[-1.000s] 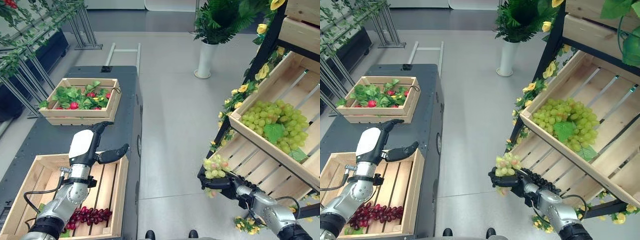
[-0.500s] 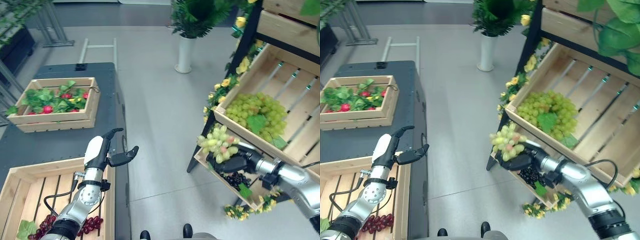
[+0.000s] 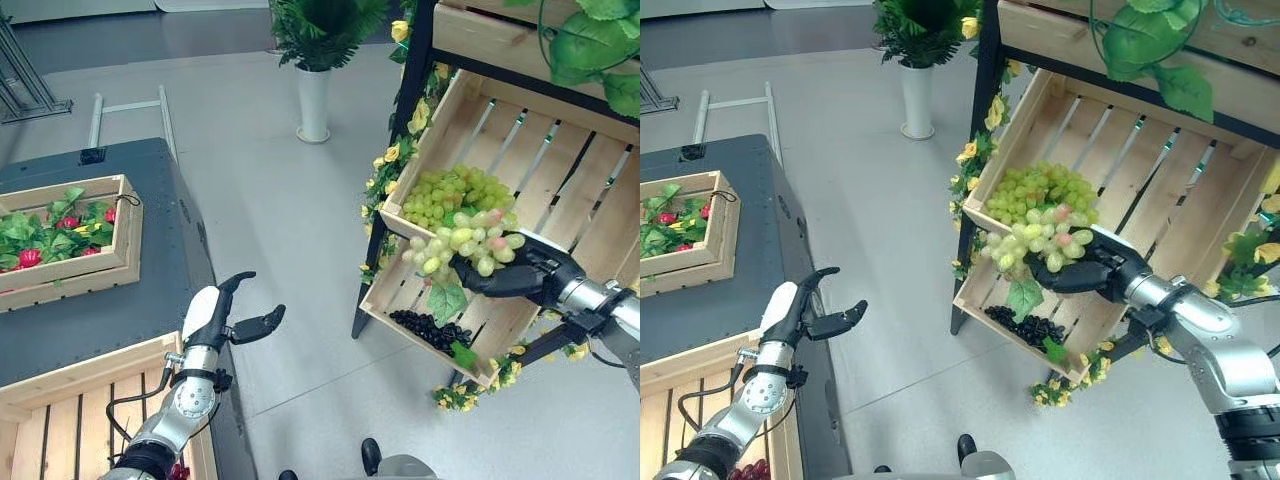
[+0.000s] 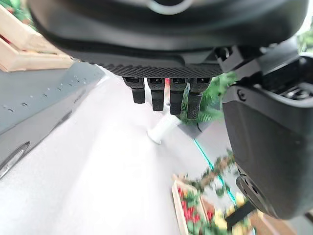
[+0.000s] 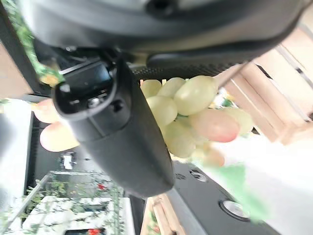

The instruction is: Pick up the fruits from the basket on one side to the basket on the other side

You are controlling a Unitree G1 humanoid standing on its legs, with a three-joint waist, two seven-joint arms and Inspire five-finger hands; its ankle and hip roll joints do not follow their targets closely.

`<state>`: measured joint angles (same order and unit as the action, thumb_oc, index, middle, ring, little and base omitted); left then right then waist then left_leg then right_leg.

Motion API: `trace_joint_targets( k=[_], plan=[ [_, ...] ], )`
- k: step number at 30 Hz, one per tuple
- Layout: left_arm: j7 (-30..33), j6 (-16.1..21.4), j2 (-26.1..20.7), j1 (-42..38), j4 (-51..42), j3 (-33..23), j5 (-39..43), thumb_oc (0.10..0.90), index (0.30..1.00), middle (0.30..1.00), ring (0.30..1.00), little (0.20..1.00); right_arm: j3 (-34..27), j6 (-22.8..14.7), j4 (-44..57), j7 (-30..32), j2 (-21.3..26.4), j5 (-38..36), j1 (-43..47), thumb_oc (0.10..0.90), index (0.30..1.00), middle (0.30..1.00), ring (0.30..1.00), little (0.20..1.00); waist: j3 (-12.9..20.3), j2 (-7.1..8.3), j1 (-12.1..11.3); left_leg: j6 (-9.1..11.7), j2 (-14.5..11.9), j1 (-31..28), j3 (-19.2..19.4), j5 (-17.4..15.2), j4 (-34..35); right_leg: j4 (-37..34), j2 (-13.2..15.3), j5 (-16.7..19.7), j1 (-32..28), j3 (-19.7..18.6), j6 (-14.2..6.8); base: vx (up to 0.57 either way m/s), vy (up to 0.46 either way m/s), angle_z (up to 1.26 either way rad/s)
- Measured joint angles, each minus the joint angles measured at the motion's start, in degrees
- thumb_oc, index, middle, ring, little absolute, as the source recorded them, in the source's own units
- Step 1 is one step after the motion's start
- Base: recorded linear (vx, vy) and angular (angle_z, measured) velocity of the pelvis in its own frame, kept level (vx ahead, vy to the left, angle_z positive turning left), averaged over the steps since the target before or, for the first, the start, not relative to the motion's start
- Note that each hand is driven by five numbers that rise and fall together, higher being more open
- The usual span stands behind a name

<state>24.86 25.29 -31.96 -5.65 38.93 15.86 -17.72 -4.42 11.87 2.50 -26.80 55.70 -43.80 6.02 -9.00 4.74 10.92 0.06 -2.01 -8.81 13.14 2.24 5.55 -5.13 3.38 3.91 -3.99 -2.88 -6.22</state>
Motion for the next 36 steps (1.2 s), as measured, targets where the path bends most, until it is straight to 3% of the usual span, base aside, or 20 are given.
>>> trace_joint_targets(
  k=[5,13,18,26,30,36],
  plan=[
    [-0.03,-0.01,0.12,-1.80,0.93,4.15,-0.94,0.800,0.900,0.900,0.900,0.900,-0.11,-1.21,-2.59,2.16,0.22,-4.49,5.10,0.400,0.300,0.300,0.300,0.300,0.01,-0.01,0.39,-0.01,0.01,0.00,0.54,-0.08,0.01,0.01,-0.04,0.14,0.26,-0.27,-0.07,0.02,0.037,-0.05],
    [0.56,-0.11,0.11,-2.12,1.88,4.15,-1.20,0.800,0.900,0.900,0.900,0.900,-2.09,-3.03,-8.38,7.83,5.21,-8.89,12.08,0.400,0.300,0.300,0.300,0.300,0.08,-0.10,0.28,-0.02,0.00,-0.23,1.20,-0.28,0.00,0.02,-0.13,0.22,0.35,-1.21,-0.09,0.01,0.014,-0.04],
    [0.57,-0.15,0.11,-2.12,3.23,4.18,-1.17,0.800,0.900,0.900,0.900,0.900,-2.10,-3.03,-16.11,10.74,7.81,-8.71,14.71,0.400,0.300,0.300,0.300,0.300,0.08,-0.10,-0.13,-0.01,0.00,-0.18,1.14,-0.29,0.00,0.02,-0.13,0.22,0.39,-1.16,-0.09,0.00,0.000,0.00],
    [1.56,-0.17,0.06,-2.12,3.47,6.30,-1.19,0.800,0.900,0.900,0.900,0.900,-2.02,-3.03,-19.89,11.24,7.88,-8.31,14.95,0.400,0.300,0.300,0.300,0.300,0.09,-0.12,-0.23,-0.01,0.01,-0.11,1.09,-0.29,0.00,0.02,-0.12,0.22,0.45,-1.13,-0.09,0.00,0.000,0.00],
    [2.08,-0.17,-0.03,-2.12,3.46,6.26,-1.19,0.800,0.900,0.900,0.900,0.900,-2.02,-2.87,-21.16,11.22,7.88,-6.93,14.95,0.400,0.300,0.300,0.300,0.300,0.10,-0.11,-0.24,-0.01,0.01,0.00,1.09,-0.29,0.00,0.03,-0.12,0.23,0.57,-1.12,-0.09,0.00,0.000,0.00],
    [2.10,-0.19,-0.06,-2.13,3.44,6.23,-1.21,0.800,0.900,0.900,0.900,0.900,-0.30,-0.55,-25.45,9.79,8.71,4.57,14.86,0.400,0.300,0.300,0.300,0.300,0.14,-0.01,-0.46,-0.01,0.04,0.33,1.11,-0.29,-0.02,0.04,-0.13,0.26,0.91,-1.14,-0.08,0.00,0.000,0.00]
  ],
)
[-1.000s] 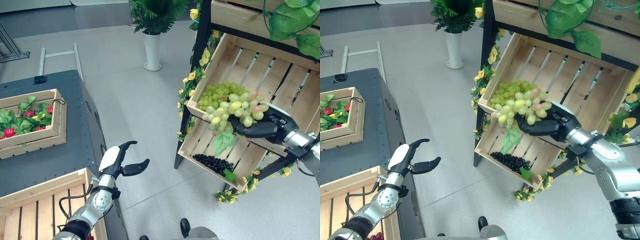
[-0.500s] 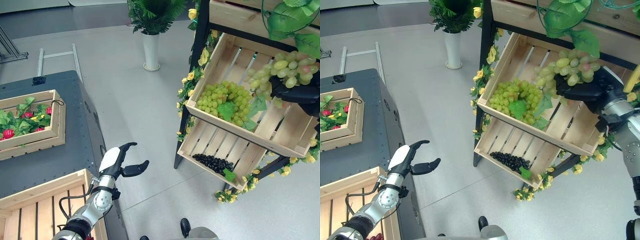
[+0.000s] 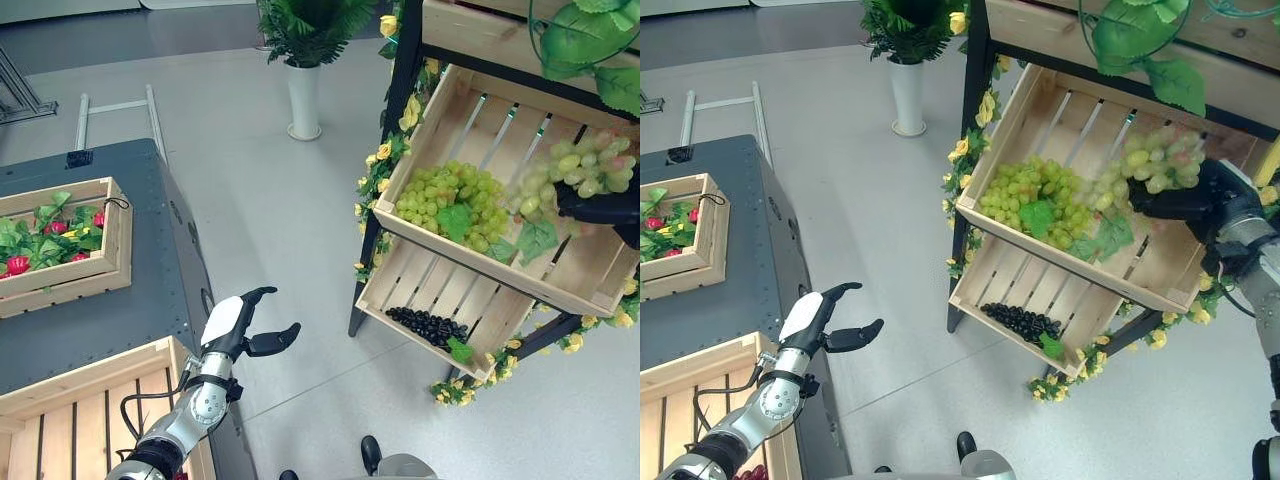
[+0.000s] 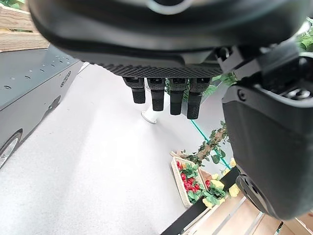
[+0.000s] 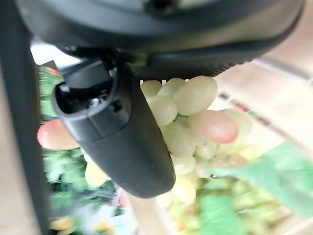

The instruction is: Pick up the fruits from the basket on one side to the basket on the other side

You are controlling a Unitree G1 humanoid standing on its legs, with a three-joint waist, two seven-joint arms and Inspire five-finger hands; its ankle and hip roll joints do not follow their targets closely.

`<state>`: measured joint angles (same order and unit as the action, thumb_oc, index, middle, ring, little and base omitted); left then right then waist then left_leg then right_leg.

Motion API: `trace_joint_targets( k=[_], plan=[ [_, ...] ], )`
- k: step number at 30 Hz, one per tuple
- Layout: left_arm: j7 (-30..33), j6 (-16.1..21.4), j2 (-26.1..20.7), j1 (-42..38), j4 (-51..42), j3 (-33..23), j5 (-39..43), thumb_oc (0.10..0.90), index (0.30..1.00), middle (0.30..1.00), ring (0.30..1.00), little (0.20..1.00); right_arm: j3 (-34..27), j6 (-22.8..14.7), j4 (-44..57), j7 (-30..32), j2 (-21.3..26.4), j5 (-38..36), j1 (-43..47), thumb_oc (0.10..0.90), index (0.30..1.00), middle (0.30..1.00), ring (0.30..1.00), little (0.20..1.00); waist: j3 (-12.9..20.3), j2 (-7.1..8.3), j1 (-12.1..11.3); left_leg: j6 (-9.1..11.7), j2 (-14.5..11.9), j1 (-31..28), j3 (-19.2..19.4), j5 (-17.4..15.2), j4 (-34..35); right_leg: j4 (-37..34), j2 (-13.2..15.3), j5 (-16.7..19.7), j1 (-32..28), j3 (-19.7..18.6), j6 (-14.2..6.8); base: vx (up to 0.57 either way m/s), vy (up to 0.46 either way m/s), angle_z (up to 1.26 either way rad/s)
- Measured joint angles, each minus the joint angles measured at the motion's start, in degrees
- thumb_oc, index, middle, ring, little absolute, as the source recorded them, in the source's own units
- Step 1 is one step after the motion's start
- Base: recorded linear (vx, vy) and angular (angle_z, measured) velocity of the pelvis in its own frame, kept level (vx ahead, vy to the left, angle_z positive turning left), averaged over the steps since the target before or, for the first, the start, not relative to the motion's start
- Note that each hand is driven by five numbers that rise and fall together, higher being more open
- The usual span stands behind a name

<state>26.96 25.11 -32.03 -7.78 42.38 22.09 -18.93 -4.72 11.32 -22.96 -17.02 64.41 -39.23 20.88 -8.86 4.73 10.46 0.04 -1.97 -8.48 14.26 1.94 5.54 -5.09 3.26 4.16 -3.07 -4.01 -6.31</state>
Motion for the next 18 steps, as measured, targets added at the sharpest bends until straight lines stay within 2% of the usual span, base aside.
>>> trace_joint_targets(
  k=[2,3,6,9,18],
  plan=[
    [0.01,-0.02,-0.01,0.00,-0.09,-0.02,-0.04,0.800,0.900,0.900,0.900,0.900,3.13,0.13,-1.26,-1.68,2.21,6.91,-0.11,0.400,0.300,0.300,0.300,0.300,0.01,0.03,-0.02,0.00,0.01,0.23,0.05,0.00,0.00,0.01,0.00,0.08,0.25,-0.03,-0.01,0.00,0.000,0.00],
    [0.01,-0.04,-0.01,0.00,-0.12,-0.02,-0.05,0.800,0.900,0.900,0.900,0.900,3.91,0.53,-1.68,-3.00,3.28,10.91,-0.68,0.800,0.900,0.900,0.900,0.900,0.00,0.05,-0.07,-0.01,0.01,0.41,0.08,0.01,0.00,0.01,0.00,0.17,0.43,-0.04,0.02,0.00,0.000,0.00],
    [0.02,-1.01,-0.01,-0.08,-0.12,-0.03,-0.50,0.800,0.900,0.900,0.900,0.900,5.72,0.52,-1.47,-5.20,4.11,16.20,-0.98,0.800,0.900,0.900,0.900,0.900,-0.01,0.14,-0.10,-0.02,0.03,0.43,0.01,-0.02,0.00,0.01,-0.03,0.29,0.57,-0.13,0.00,0.00,-0.012,-0.06],
    [0.06,-1.21,-0.08,-0.89,-0.12,-0.03,-0.56,0.800,0.900,0.900,0.900,0.900,10.06,0.35,-1.62,-7.67,6.30,21.20,0.93,0.800,0.900,0.900,0.900,0.900,-0.01,0.62,-0.19,-0.05,0.07,0.42,0.08,-0.04,0.01,0.01,-0.02,0.36,0.59,-0.22,-0.08,0.00,0.000,0.00],
    [0.13,-1.23,-0.15,-1.33,-0.65,-0.11,-0.62,0.800,0.900,0.900,0.900,0.900,10.21,0.46,-1.30,-9.12,6.97,23.94,2.56,0.800,0.900,0.900,0.900,0.900,0.05,1.26,-0.08,-0.06,0.07,0.59,0.29,-0.05,0.01,0.00,-0.02,0.37,0.88,-0.38,-0.11,0.00,0.000,0.00]
  ],
)
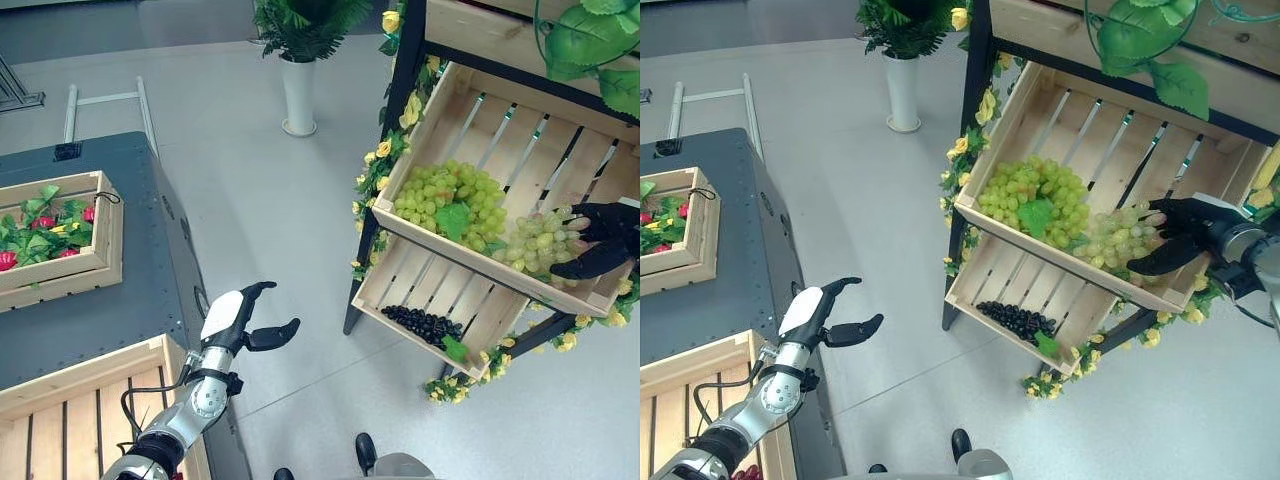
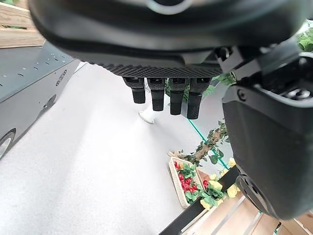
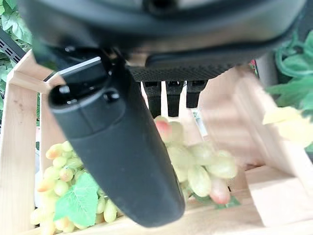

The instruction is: Pick up the fruits from the basket on one side to the basket on the other side

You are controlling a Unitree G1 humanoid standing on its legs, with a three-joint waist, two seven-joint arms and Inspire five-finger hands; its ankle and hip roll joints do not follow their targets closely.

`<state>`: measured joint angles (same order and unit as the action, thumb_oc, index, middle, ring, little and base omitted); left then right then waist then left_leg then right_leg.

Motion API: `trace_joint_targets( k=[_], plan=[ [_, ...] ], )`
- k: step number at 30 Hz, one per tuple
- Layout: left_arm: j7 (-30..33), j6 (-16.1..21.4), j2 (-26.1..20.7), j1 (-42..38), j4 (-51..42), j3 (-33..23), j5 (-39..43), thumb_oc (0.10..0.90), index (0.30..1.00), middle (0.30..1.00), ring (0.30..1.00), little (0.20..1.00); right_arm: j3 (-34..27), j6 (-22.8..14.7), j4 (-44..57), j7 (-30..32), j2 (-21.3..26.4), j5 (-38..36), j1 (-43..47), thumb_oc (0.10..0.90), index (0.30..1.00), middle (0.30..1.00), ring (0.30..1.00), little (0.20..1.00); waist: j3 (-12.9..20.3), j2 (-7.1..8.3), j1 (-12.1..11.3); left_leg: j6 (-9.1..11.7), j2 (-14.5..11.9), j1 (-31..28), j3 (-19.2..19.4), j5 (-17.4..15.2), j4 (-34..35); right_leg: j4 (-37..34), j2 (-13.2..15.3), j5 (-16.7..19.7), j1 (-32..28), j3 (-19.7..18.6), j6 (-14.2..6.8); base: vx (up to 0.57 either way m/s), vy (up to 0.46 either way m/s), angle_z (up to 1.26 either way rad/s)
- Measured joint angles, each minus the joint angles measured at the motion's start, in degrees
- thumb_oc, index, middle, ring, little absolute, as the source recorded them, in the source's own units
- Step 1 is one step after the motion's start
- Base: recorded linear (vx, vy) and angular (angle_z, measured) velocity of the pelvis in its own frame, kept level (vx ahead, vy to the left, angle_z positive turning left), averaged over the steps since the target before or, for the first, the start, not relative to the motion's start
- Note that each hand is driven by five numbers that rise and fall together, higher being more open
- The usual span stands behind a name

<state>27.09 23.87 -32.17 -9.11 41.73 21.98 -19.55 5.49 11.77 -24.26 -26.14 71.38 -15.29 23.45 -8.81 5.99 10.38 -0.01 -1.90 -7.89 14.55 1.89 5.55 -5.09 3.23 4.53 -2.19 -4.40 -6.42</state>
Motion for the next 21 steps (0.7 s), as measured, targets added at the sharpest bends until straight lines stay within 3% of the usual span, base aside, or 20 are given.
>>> trace_joint_targets(
  k=[7,13,18,21],
  plan=[
    [-0.03,-0.01,-0.01,0.00,-0.22,-0.12,-0.01,0.800,0.900,0.900,0.900,0.900,-0.09,-0.01,3.23,0.97,0.00,1.38,-0.23,0.800,0.900,0.900,0.900,0.900,0.00,-0.01,0.66,0.00,0.00,0.43,0.05,0.01,0.00,0.01,-0.01,0.02,0.50,-0.07,0.01,0.00,0.000,0.00],
    [-0.03,-0.02,-0.01,-0.01,-0.23,-0.38,-0.01,0.800,0.900,0.900,0.900,0.900,-1.09,-2.19,7.51,8.11,-0.01,0.44,-0.37,0.800,0.900,0.900,0.900,0.900,0.00,-0.03,1.10,-0.01,0.01,0.43,0.12,0.00,0.00,0.01,-0.01,0.06,0.51,-0.12,0.03,0.00,0.000,0.00],
    [0.00,0.01,0.10,0.02,-0.24,-1.29,-0.01,0.800,0.900,0.900,0.900,0.900,-9.87,-7.02,18.64,14.03,-1.39,-0.58,-7.96,0.800,0.900,0.900,0.900,0.900,-0.02,-0.13,1.41,0.00,0.00,0.44,0.19,0.00,0.00,0.00,-0.02,0.06,0.59,-0.20,0.03,0.00,0.000,0.00],
    [0.14,-0.04,0.41,0.24,-0.30,-2.77,-0.16,0.800,0.900,0.900,0.900,0.900,-14.77,-9.69,27.63,16.70,-4.18,5.81,-14.55,0.800,0.900,0.900,0.900,0.900,0.00,-0.18,1.57,-0.01,0.02,0.41,0.38,-0.03,0.00,0.00,-0.02,0.06,0.64,-0.37,0.03,-0.01,0.007,-0.01]
  ],
)
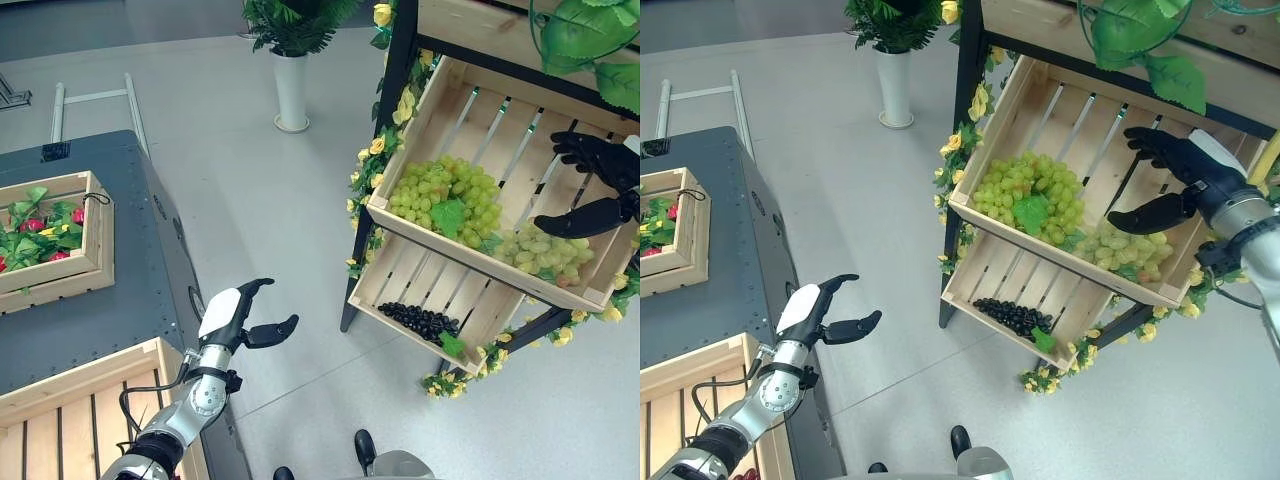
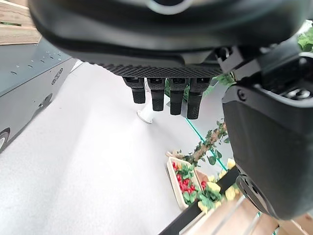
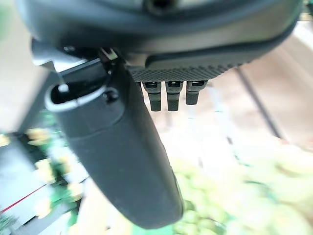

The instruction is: Pick up the fruits from the basket on one side to the basket on the other side

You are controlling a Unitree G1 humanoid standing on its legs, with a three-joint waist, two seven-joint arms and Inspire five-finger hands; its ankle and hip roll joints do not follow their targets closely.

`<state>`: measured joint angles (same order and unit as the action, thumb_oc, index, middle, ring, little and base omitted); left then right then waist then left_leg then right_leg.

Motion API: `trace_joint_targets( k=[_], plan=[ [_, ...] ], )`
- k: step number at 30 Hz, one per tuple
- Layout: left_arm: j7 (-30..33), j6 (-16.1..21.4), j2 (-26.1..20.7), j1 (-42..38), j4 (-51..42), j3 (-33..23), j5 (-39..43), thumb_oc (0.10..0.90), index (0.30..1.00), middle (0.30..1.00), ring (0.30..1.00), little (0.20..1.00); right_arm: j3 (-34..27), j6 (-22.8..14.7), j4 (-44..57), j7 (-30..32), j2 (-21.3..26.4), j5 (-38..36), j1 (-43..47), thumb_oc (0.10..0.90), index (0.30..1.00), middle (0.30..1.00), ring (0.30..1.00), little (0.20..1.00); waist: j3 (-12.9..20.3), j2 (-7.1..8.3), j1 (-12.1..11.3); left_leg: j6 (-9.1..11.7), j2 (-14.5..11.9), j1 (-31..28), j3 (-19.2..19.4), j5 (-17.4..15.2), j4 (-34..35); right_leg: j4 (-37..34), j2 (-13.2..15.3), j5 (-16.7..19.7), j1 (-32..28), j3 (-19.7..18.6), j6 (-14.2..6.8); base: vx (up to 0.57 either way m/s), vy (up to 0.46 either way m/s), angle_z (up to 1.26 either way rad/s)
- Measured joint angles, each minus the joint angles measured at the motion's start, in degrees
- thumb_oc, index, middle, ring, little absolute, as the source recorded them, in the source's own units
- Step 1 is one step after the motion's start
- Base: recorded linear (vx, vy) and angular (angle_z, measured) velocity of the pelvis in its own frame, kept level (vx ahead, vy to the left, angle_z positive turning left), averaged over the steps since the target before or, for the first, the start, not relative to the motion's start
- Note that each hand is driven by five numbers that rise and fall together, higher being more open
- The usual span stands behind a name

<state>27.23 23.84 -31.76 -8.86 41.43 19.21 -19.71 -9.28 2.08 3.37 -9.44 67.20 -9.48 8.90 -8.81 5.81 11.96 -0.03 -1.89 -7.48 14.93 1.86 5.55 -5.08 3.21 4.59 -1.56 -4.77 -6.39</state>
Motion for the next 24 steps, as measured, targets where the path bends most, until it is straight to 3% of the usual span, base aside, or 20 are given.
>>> trace_joint_targets(
  k=[2,7,13,16,19,22,24],
  plan=[
    [0.40,-0.03,0.01,0.00,-0.38,-0.51,-0.24,0.800,0.900,0.900,0.900,0.900,-2.03,-3.14,6.80,2.16,-1.59,8.29,-6.27,0.800,0.900,0.900,0.900,0.900,0.01,-0.08,0.04,-0.01,0.01,-0.04,0.19,-0.02,0.01,0.00,-0.01,0.02,0.04,-0.64,-0.02,-0.01,0.020,-0.05],
    [0.63,-0.64,0.51,0.37,-0.47,-0.72,0.20,0.800,0.900,0.900,0.900,0.900,-2.21,-11.94,13.96,5.96,-2.37,25.44,-11.25,0.800,0.900,0.900,0.900,0.900,0.07,-0.64,1.09,-0.06,0.03,-0.23,1.00,-0.12,0.02,-0.01,0.01,0.08,0.16,-1.07,-0.15,0.00,0.005,-0.07],
    [0.66,-1.13,4.76,0.75,-0.45,-2.24,0.34,0.800,0.900,0.900,0.900,0.900,-1.98,-18.81,19.72,2.78,-2.70,23.24,-11.59,0.800,0.900,0.900,0.900,0.900,0.65,-1.65,1.71,-0.03,-0.06,-0.40,1.11,-0.12,0.01,-0.01,-0.07,0.09,0.06,-1.17,-0.14,0.00,0.000,0.00],
    [0.66,-1.13,5.13,0.98,-0.46,-2.24,0.46,0.800,0.900,0.900,0.900,0.900,-0.78,-21.18,20.11,0.45,-5.27,20.39,-11.57,0.800,0.900,0.900,0.900,0.900,0.92,-1.94,1.19,-0.02,-0.07,-0.52,1.12,-0.11,0.01,-0.01,-0.08,0.13,-0.04,-1.14,-0.10,0.00,0.000,0.00],
    [0.69,-1.43,5.71,1.83,-0.47,-2.24,2.66,0.800,0.900,0.900,0.900,0.900,2.59,-23.14,20.04,0.68,-8.47,20.61,-10.28,0.800,0.900,0.900,0.900,0.900,1.43,-2.38,0.71,-0.02,-0.11,-0.52,1.07,-0.10,0.01,-0.02,-0.08,0.13,-0.06,-1.02,-0.11,-0.01,-0.040,0.00],
    [1.12,-2.11,7.32,1.93,-0.48,-2.20,2.66,0.800,0.900,0.900,0.900,0.900,8.51,-28.48,19.91,2.57,-12.14,28.18,-6.39,0.800,0.900,0.900,0.900,0.900,1.83,-2.99,-0.62,-0.01,-0.14,-0.50,0.96,-0.07,0.01,-0.02,-0.06,0.20,-0.05,-0.83,-0.07,-0.02,-0.056,0.00],
    [1.16,-2.12,8.73,1.99,-0.87,-2.01,2.58,0.800,0.900,0.900,0.900,0.900,13.81,-32.74,21.36,2.77,-11.86,30.01,-4.62,0.800,0.900,0.900,0.900,0.900,2.12,-3.36,-1.97,0.09,-0.18,-0.39,0.20,0.02,0.01,-0.04,-0.09,0.19,-0.23,-0.43,-0.04,-0.02,-0.057,0.15]
  ],
)
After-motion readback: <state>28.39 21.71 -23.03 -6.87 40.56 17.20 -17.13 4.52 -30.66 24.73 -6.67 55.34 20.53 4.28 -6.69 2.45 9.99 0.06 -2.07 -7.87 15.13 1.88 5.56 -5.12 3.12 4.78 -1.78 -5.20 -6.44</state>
